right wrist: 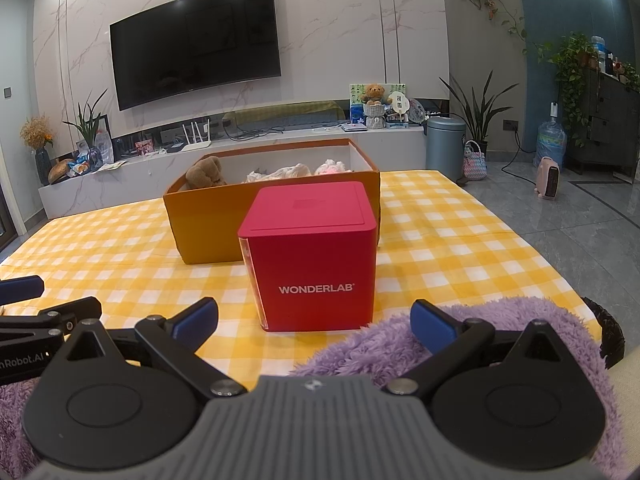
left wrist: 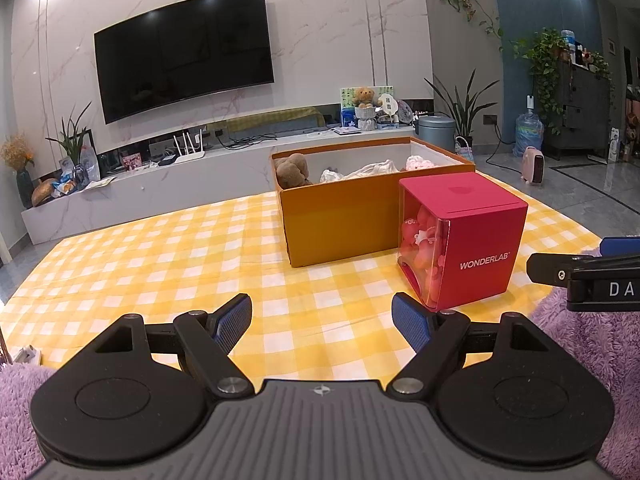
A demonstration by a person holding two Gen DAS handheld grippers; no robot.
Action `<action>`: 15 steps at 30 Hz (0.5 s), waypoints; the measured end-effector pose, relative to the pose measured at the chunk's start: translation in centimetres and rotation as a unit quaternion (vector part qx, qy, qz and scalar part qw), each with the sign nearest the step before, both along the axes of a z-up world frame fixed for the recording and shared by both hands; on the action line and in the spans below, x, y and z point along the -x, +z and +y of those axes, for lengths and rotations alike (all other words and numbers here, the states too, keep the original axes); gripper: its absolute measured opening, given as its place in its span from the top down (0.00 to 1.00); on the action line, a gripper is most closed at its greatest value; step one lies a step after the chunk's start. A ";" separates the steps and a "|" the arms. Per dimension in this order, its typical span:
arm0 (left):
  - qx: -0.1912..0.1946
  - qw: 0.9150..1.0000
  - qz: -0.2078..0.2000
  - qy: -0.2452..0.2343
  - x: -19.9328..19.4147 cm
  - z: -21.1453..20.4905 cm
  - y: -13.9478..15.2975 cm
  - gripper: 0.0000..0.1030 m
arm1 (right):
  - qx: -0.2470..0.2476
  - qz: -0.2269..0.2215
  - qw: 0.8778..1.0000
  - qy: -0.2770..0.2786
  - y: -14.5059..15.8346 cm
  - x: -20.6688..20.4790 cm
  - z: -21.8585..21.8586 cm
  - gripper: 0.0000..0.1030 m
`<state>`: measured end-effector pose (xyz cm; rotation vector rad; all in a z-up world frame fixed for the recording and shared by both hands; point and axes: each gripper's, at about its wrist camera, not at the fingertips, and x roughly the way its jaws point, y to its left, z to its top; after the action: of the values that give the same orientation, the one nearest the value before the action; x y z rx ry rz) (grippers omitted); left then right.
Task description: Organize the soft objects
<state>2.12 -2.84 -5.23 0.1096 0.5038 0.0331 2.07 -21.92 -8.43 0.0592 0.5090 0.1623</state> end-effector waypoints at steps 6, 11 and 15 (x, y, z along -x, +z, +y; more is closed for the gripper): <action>0.002 1.000 0.000 0.002 0.0 0.2 0.1 0.09 | 0.000 0.000 1.000 0.000 0.0 0.0 0.0 0.03; 0.000 1.000 -0.003 0.007 0.1 0.2 0.3 0.09 | 0.000 0.000 1.000 0.000 0.0 0.0 0.0 0.03; 0.001 1.000 -0.003 0.005 0.1 0.3 0.3 0.09 | 0.000 0.000 1.000 0.000 0.0 0.0 0.0 0.03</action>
<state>1.98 -2.58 -4.90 0.1054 0.4986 0.0428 2.06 -21.89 -8.47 0.0596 0.5090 0.1622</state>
